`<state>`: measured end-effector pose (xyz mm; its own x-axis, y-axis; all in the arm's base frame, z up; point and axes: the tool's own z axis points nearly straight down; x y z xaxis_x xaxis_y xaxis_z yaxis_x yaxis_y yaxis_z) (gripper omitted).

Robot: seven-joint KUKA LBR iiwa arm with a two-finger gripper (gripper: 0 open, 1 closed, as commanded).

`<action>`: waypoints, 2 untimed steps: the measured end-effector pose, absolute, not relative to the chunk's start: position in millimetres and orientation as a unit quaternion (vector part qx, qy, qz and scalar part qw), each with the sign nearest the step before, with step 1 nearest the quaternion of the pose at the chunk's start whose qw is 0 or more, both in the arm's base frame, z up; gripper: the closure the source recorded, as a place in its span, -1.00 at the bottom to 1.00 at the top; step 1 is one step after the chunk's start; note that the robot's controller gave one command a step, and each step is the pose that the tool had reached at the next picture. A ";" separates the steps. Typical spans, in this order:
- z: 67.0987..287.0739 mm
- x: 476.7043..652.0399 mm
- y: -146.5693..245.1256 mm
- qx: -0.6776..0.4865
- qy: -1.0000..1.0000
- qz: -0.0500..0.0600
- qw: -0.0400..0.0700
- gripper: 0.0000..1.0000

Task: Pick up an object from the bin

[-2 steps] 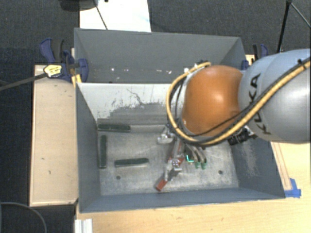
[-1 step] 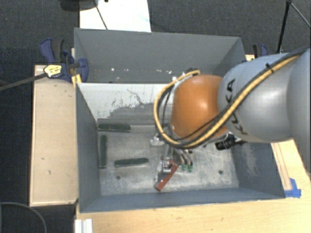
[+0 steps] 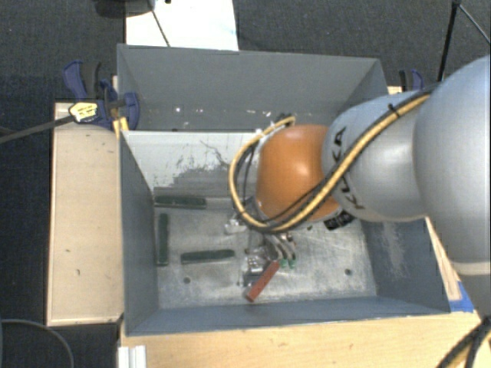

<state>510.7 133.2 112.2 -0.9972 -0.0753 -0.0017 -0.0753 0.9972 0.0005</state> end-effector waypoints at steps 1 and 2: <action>73.5 523.6 156.2 -0.028 1.000 0.000 0.000 1.00; 73.5 523.6 156.3 -0.027 1.000 0.000 0.000 1.00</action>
Offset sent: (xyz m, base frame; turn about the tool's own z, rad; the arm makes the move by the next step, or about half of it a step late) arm 0.0000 0.0000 0.0000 0.0000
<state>523.6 156.3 73.5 -0.9985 -0.0541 -0.0001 -0.0541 0.9985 -0.0004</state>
